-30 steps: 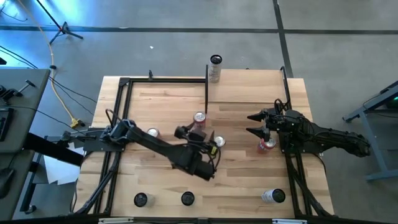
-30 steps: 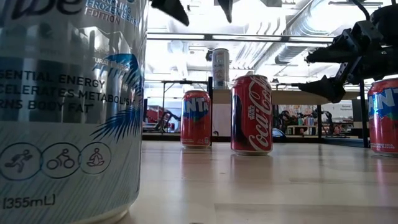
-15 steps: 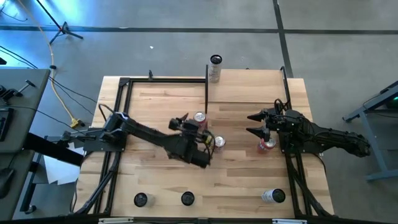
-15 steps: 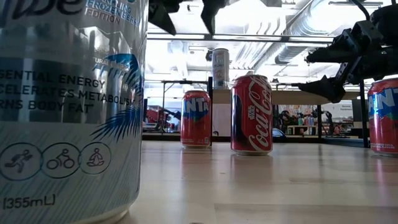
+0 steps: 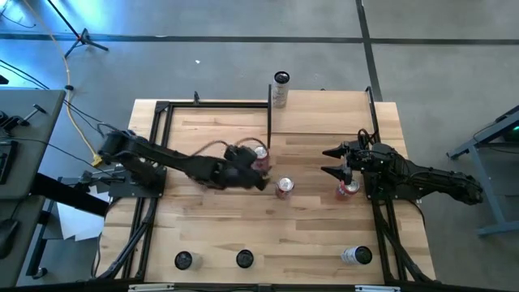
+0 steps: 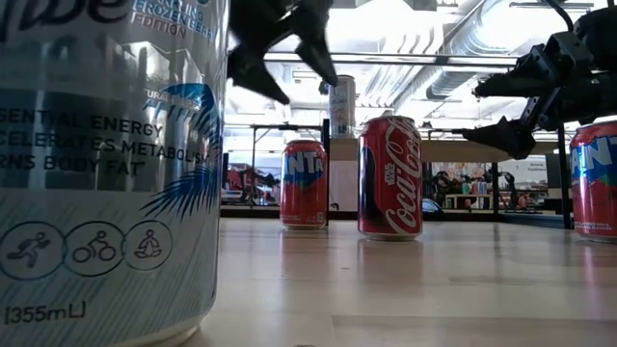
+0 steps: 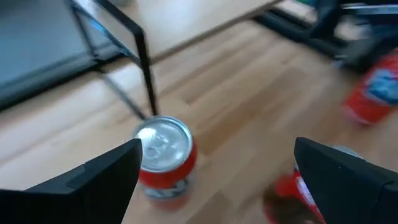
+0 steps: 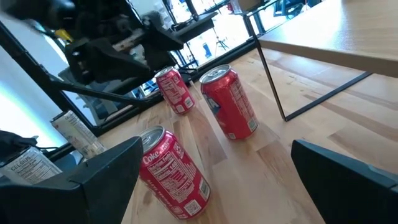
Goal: Place canned beverage on shelf
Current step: Put the left red soda can on the shelf
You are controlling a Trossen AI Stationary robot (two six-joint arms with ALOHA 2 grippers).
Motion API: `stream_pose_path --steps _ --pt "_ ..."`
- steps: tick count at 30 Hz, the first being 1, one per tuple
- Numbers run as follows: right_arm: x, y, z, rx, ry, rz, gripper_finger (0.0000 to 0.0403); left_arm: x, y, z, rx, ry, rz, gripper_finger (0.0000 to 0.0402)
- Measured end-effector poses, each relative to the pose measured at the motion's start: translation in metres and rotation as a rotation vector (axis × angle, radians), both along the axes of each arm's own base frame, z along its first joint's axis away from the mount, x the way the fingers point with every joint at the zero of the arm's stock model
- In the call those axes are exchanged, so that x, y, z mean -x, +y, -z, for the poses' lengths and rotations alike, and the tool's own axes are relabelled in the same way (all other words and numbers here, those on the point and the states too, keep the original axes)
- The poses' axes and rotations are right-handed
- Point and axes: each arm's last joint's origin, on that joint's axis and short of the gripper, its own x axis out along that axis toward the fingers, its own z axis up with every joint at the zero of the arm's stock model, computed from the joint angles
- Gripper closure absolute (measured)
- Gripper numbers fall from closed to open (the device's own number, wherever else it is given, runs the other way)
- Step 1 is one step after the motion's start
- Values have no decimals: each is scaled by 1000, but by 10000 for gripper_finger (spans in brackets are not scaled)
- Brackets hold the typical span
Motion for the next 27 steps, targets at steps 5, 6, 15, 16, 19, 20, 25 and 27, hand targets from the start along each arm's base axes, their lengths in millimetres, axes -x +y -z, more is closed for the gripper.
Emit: stream_pose_path --steps 5,6,15,16,19,20,25,27 --pt "0 0 0 0 0 0 4 35 23 13 6 -242 106 7" --pt "0 0 0 0 0 0 4 40 25 14 1 -280 124 7" --pt "0 0 0 0 0 -1 4 62 25 40 -31 -208 246 7" --pt "0 0 0 0 -2 -1 4 61 24 41 -58 -186 268 7" --pt "0 0 0 0 -1 -1 4 60 23 43 -122 -138 309 7" --pt "0 0 0 0 -1 -1 4 60 22 44 -126 -135 315 7" --pt "0 0 0 0 0 -3 4 58 22 51 -145 -107 280 7" --pt "0 0 0 0 -1 -4 4 55 24 56 -157 -102 242 7"
